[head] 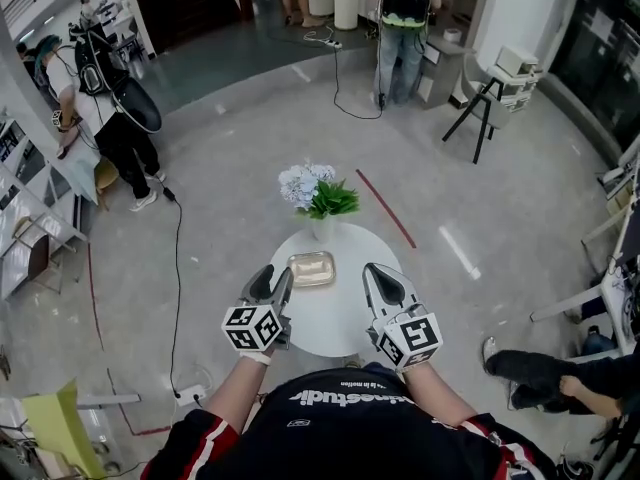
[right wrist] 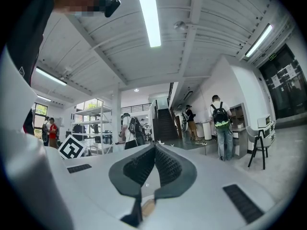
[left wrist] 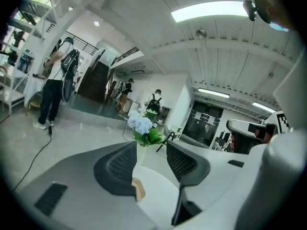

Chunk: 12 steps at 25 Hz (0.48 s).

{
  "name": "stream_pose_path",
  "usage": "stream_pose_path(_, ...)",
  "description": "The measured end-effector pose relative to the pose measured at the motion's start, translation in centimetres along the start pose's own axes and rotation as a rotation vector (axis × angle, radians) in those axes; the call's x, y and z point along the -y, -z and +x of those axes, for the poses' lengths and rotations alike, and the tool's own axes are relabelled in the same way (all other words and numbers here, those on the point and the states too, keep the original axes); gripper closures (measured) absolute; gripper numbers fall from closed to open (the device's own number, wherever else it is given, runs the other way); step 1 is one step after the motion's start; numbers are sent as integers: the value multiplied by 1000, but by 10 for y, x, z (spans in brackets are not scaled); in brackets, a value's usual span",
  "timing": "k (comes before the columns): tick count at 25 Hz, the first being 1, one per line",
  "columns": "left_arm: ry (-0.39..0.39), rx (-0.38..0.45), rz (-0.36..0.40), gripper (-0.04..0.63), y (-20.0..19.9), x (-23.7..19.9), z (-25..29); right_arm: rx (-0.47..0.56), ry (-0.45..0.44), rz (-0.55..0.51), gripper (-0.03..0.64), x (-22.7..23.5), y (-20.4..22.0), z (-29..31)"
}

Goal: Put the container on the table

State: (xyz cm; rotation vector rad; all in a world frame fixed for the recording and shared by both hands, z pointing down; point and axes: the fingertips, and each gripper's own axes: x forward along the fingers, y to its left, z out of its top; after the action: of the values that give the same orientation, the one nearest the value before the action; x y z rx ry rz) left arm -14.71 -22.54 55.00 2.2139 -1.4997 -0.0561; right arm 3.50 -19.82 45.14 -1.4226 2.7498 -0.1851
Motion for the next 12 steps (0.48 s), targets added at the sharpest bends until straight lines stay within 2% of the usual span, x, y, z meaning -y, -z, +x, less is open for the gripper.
stream_pose_path(4,26,43,84,407,-22,16,-12,4,13,1,601,1,-3,-4)
stream_pose_path(12,85,136,183,407,-55,52,-35,10,-2,10,601,-9,-11,-5)
